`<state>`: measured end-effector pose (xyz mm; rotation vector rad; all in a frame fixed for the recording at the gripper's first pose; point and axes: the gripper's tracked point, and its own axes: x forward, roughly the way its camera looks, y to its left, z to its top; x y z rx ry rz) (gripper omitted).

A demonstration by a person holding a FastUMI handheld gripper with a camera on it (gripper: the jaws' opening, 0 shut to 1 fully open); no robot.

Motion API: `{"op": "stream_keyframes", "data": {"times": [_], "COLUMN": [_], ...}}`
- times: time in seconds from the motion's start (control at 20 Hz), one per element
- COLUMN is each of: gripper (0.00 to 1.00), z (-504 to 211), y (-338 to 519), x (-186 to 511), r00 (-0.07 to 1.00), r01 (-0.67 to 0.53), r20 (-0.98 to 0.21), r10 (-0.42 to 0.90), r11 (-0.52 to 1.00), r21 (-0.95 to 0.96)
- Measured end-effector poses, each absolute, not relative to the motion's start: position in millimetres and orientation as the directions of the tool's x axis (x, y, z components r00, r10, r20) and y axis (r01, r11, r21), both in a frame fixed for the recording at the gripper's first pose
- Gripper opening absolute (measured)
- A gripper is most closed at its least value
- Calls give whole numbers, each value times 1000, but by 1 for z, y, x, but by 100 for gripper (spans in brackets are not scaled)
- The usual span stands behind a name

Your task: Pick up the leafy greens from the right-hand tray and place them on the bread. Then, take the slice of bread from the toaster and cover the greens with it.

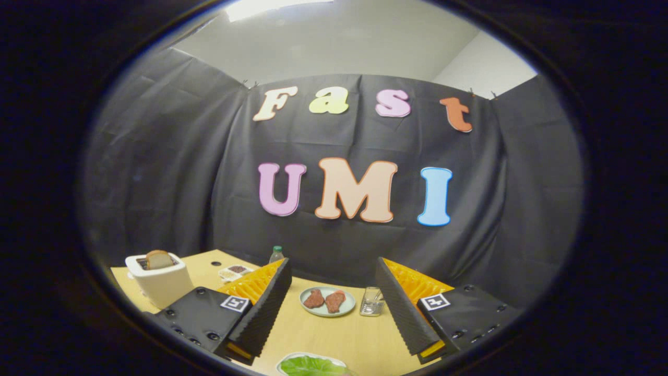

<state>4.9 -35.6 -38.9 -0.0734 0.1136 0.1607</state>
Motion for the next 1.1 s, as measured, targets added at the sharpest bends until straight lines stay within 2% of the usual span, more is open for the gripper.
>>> {"op": "stream_keyframes", "data": {"times": [0.25, 0.6, 0.9, 1.1], "gripper": [100, 100, 100, 100], "z": [-72, -137, -202, -249], "y": [-36, -31, -21, -23], "x": [5, -7, -29, -43], "r00": [944, 833, 693, 613], "r01": [-283, -467, -605, -656], "r20": [-211, -395, -548, -628], "r10": [254, 387, 468, 480], "r11": [952, 875, 791, 752], "r21": [-119, -128, -90, -66]}}
